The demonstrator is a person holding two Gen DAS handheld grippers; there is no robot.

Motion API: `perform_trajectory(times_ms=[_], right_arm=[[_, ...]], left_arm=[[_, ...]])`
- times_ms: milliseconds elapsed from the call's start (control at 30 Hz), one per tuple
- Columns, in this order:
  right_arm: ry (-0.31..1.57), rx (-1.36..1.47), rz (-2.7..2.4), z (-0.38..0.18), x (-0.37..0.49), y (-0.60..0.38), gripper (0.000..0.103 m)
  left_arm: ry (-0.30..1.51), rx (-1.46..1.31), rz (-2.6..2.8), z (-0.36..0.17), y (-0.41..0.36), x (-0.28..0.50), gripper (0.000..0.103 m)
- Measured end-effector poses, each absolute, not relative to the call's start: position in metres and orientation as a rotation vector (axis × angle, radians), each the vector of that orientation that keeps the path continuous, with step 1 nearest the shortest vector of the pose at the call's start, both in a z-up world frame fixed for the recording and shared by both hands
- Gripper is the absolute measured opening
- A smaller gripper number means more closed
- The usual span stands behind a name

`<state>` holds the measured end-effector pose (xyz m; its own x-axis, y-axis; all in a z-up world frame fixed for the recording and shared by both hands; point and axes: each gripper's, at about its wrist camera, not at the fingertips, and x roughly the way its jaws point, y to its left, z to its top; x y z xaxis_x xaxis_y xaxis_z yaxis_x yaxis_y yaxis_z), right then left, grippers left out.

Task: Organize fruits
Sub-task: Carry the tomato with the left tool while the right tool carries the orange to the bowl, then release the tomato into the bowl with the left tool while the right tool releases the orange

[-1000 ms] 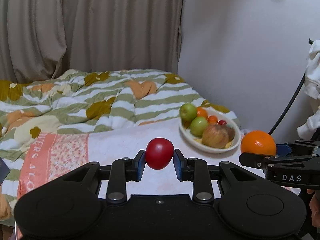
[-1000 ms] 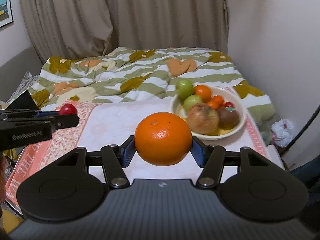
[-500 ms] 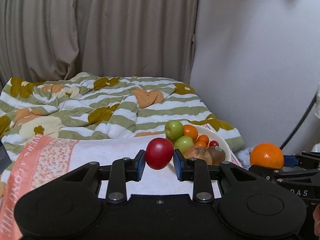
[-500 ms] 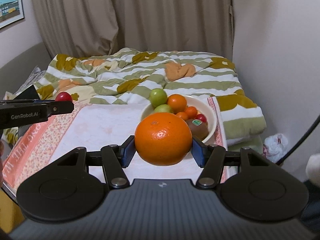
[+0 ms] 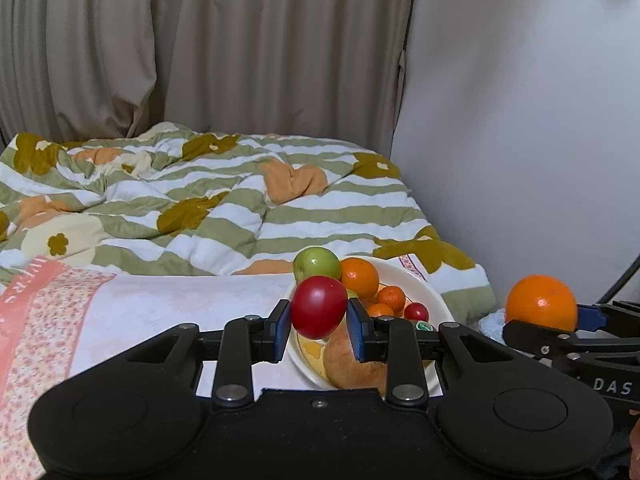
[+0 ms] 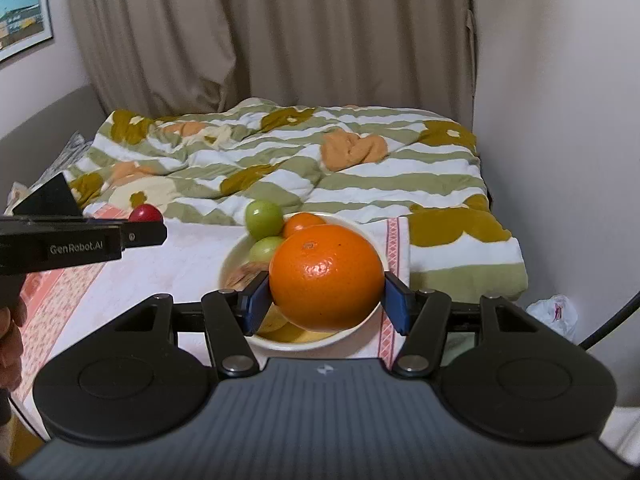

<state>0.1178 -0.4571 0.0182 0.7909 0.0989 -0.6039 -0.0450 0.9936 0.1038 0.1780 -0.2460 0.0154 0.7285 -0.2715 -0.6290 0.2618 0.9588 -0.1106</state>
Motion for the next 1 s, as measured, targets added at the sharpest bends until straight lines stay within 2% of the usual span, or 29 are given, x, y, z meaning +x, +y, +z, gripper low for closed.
perform_trajectory(times_ms=[400,667,700,733,767,800,833,1000], right_arm=[[0.716,0.141,0.014,-0.008,0.164,-0.473,0.074],[0.757,0.151,-0.020,-0.025,0.187,-0.476,0.074],[0.758,0.152,-0.021,-0.026,0.189,-0.476,0.074],[0.759,0.152,-0.022,-0.027,0.190,-0.476,0.074],[0.759,0.153,-0.023,-0.027,0.192,-0.476,0.074],[0.758,0.155,-0.022,-0.027,0.194,-0.475,0.074],[0.757,0.155,-0.020,-0.027,0.195,-0.474,0.074],[0.752,0.150,-0.008,-0.023,0.206,-0.472,0.074]], left_arm=[[0.839,-0.012,-0.316,-0.041,-0.253,0.250,0.033],[0.892,0.001,-0.344,-0.061,-0.255,0.273,0.034],[0.893,0.000,-0.349,-0.061,-0.255,0.274,0.039],[0.890,-0.008,-0.353,-0.061,-0.254,0.274,0.055],[0.886,-0.015,-0.354,-0.059,-0.254,0.275,0.067],[0.873,-0.021,-0.346,-0.056,-0.252,0.274,0.091],[0.855,-0.022,-0.335,-0.053,-0.252,0.273,0.102],[0.808,-0.020,-0.303,-0.037,-0.242,0.268,0.102]])
